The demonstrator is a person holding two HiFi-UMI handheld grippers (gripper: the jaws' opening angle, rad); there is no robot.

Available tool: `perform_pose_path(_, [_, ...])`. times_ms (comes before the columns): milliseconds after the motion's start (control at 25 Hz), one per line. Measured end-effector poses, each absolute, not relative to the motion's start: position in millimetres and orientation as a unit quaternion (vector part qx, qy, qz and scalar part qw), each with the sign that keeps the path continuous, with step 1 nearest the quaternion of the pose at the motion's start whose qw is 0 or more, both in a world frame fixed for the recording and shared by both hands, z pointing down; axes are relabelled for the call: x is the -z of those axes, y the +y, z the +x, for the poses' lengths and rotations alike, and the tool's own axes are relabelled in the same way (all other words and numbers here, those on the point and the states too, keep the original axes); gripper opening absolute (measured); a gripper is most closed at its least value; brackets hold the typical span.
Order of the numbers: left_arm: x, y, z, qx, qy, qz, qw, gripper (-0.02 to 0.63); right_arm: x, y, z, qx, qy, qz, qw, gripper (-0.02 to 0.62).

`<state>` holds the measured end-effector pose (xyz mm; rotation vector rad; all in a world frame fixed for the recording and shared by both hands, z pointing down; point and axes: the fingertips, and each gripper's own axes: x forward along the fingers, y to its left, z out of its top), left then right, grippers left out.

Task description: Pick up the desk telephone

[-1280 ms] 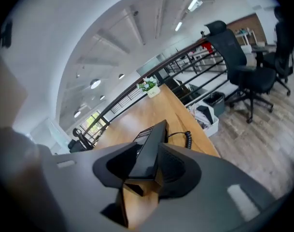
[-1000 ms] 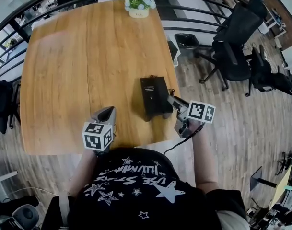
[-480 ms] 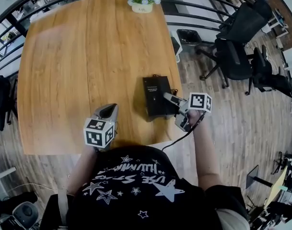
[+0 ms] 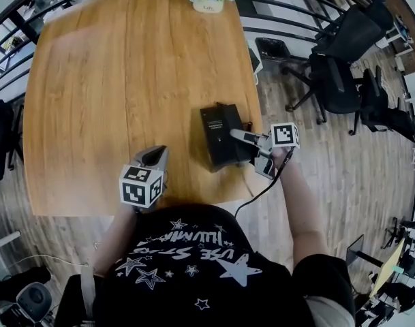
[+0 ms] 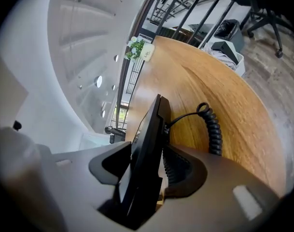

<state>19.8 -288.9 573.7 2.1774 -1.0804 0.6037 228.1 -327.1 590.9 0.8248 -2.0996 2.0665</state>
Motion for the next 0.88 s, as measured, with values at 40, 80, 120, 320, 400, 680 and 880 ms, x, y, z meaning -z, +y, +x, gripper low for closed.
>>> perform_pose_path(40, [-575,-289,19,-0.229,-0.409,0.825,0.314,0.0,-592,-327,227,-0.676,-0.685,0.266,0.043,0.215])
perform_pose_path(80, [-576,-289,18,-0.23,-0.409,0.825,0.316,0.0,-592,-328,226,-0.677,-0.686,0.263,0.044,0.215])
perform_pose_path(120, [-577,-289,18,-0.23,-0.409,0.824,0.317,0.0,-592,-328,225,-0.676,-0.687,0.262,0.045,0.215])
perform_pose_path(320, [-578,-289,17,-0.228,-0.407,0.824,0.321,0.0,-590,-328,226,-0.669,-0.688,0.277,0.037,0.209])
perform_pose_path(400, [-578,-288,18,-0.227,-0.407,0.825,0.321,0.0,-589,-326,230,-0.669,-0.686,0.285,0.026,0.206])
perform_pose_path(680, [-573,-287,8,-0.218,-0.415,0.823,0.32,0.0,-583,-314,246,-0.665,-0.671,0.322,-0.059,0.198])
perform_pose_path(880, [-569,-280,2,-0.214,-0.422,0.821,0.32,0.0,-577,-309,247,-0.658,-0.664,0.328,-0.138,0.186])
